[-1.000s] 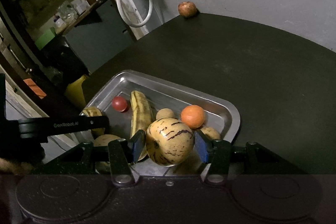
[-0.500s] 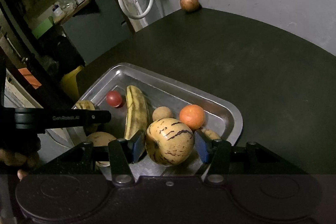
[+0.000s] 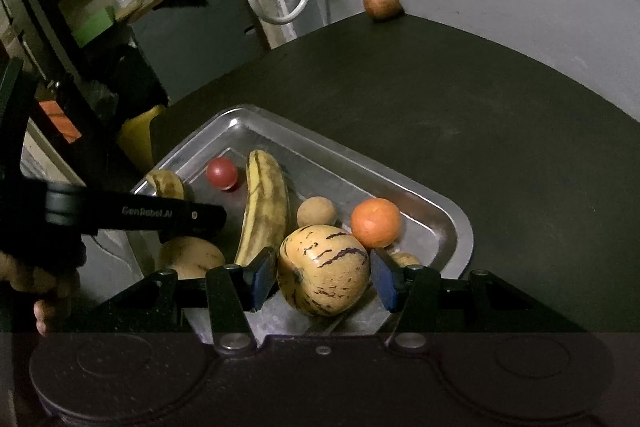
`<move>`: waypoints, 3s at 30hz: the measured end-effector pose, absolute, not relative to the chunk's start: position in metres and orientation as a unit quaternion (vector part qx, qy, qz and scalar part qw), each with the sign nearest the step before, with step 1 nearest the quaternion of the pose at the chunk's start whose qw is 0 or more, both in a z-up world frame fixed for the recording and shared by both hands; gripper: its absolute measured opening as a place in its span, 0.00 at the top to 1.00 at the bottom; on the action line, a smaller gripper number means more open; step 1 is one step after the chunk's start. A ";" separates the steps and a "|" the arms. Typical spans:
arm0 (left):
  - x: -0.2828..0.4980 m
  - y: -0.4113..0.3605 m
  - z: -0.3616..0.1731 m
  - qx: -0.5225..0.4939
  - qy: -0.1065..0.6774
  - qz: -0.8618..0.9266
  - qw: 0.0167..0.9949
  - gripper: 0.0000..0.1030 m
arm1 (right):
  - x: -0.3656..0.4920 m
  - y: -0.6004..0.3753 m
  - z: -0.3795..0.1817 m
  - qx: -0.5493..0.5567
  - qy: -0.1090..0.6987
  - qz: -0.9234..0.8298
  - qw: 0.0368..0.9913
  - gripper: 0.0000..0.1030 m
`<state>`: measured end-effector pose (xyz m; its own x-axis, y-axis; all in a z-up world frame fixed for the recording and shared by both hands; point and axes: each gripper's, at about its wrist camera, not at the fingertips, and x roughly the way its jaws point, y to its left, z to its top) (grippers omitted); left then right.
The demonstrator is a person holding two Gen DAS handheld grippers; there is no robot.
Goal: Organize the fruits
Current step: 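Open left tool dropping grape in tray while right tool releases pepino there, then raise both open tools up and back away from the tray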
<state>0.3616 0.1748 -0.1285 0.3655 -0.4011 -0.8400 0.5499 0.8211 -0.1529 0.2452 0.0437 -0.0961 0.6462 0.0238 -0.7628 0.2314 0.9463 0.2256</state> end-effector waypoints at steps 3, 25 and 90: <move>0.363 0.173 -0.129 0.079 0.484 -0.291 0.822 0.73 | 0.246 0.043 -0.096 0.152 0.417 -0.057 0.894 0.48; 0.365 0.173 -0.129 0.056 0.491 -0.300 0.816 0.61 | 0.249 0.048 -0.097 0.124 0.417 -0.060 0.898 0.42; 0.310 0.189 -0.097 0.047 0.426 -0.210 0.879 0.01 | 0.193 0.000 -0.078 0.149 0.337 -0.192 0.910 0.01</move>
